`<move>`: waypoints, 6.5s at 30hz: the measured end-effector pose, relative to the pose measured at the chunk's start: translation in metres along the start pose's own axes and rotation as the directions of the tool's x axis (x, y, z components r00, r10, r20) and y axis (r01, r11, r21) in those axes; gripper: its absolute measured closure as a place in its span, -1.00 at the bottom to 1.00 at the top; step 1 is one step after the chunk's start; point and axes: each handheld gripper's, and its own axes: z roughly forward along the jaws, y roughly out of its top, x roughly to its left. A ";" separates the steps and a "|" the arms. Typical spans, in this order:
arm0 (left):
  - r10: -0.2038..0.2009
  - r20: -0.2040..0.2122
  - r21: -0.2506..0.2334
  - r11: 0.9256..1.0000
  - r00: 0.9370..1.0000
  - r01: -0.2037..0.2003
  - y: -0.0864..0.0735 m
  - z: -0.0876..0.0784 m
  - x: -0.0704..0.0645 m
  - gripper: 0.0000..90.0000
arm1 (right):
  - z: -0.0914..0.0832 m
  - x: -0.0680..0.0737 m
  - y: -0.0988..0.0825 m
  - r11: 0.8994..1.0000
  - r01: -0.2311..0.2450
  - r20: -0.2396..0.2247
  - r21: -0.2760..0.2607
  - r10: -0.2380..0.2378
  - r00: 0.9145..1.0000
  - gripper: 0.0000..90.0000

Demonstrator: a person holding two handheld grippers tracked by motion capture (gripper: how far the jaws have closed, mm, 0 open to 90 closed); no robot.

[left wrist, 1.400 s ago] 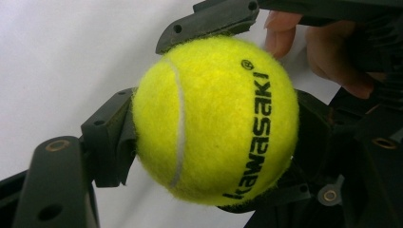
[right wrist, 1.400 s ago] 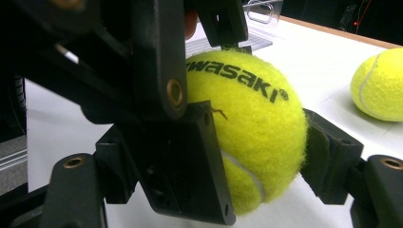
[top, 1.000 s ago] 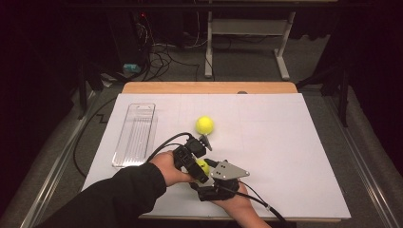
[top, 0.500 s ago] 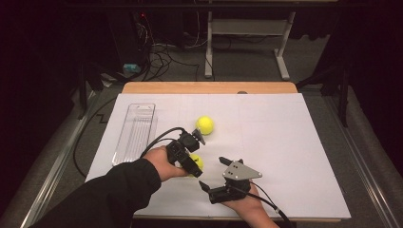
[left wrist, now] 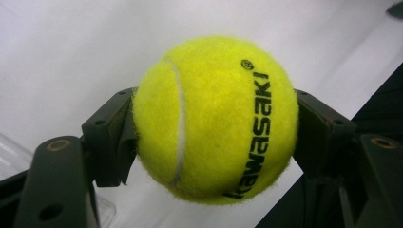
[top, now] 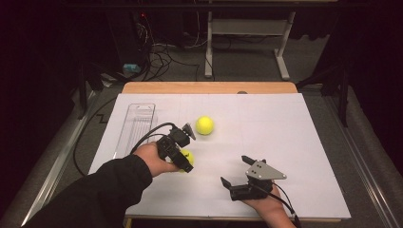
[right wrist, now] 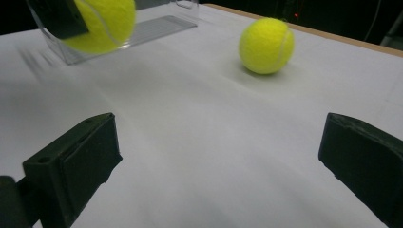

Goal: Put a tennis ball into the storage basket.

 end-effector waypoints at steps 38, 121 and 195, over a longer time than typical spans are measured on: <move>-0.162 -0.084 0.008 0.987 0.983 0.163 -0.045 -0.054 0.082 -0.40 | -0.053 -0.049 -0.017 0.996 -0.078 0.122 -0.035 0.082 0.989 -1.00; -0.210 -0.171 0.042 0.975 0.963 0.220 -0.023 -0.034 0.115 -0.99 | -0.047 -0.046 -0.021 0.997 -0.073 0.105 -0.010 0.074 0.992 -1.00; -0.009 -0.043 0.021 1.000 0.999 0.010 -0.014 0.013 0.020 -0.99 | 0.194 -0.052 0.072 0.966 -0.113 0.120 0.234 0.087 0.989 -0.41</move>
